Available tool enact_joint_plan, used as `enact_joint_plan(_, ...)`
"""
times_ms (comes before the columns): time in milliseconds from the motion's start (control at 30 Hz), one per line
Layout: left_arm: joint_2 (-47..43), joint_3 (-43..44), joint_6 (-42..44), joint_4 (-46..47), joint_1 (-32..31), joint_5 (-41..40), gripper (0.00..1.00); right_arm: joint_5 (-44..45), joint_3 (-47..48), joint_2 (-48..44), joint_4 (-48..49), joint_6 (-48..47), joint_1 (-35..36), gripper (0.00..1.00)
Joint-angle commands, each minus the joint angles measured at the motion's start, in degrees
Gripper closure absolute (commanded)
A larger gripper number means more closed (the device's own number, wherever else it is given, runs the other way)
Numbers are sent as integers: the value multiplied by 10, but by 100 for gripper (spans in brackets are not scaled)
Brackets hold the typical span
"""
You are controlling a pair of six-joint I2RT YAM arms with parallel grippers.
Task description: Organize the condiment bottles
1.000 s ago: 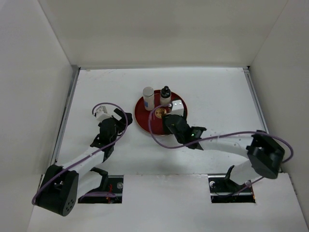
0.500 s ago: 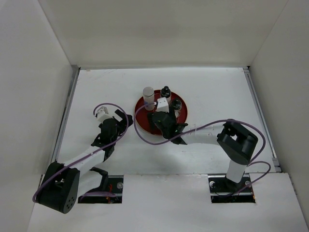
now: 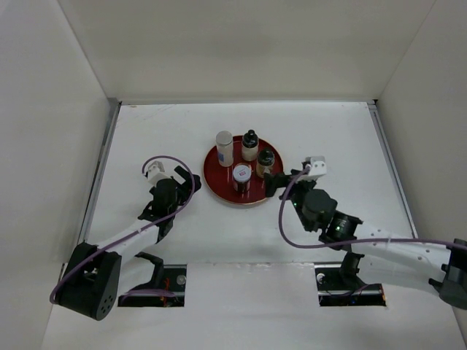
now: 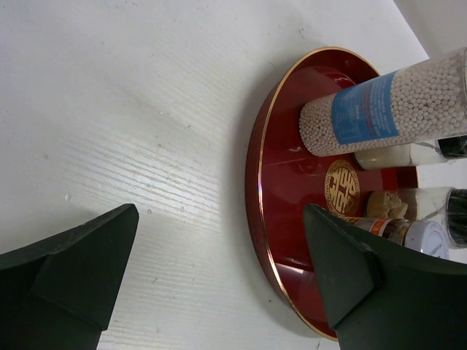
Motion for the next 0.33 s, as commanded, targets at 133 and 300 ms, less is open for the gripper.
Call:
enact_joint_plan(133,-19,14,9,27,-6,-5,0,27,-126,-71,24,58,-79,0)
enact_joint_plan(300,-20,17,11,21,-6,-5,0,5,-140,-68,24,73,-127,0)
